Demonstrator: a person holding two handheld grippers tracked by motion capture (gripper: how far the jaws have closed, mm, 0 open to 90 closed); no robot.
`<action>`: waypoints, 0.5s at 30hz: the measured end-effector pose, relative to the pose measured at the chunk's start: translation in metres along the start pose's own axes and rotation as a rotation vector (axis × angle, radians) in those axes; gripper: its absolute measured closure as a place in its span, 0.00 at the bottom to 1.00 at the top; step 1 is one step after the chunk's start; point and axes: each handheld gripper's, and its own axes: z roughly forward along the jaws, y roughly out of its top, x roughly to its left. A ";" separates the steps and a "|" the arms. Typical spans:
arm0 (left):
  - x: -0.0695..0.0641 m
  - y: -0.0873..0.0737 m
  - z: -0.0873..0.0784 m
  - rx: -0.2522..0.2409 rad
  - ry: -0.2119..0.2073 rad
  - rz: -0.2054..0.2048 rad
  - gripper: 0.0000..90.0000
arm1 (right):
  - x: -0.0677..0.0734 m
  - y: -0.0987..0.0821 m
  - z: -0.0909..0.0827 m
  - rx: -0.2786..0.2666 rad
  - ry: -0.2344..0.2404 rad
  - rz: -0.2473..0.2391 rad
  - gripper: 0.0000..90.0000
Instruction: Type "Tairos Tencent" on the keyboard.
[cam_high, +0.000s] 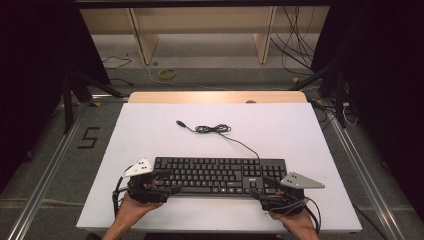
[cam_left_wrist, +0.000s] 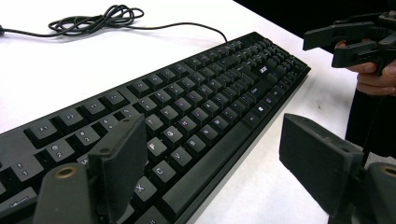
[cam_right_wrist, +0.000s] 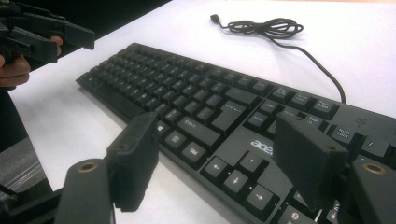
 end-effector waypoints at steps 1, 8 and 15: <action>0.000 0.000 0.000 0.000 0.000 0.000 0.26 | 0.000 0.000 0.000 0.000 0.000 0.000 0.36; 0.000 0.000 0.000 0.000 0.001 0.000 0.26 | 0.001 0.000 0.001 0.000 0.002 -0.001 0.36; 0.000 0.000 0.000 0.002 0.003 -0.002 0.26 | 0.003 0.002 0.004 0.000 0.006 -0.002 0.36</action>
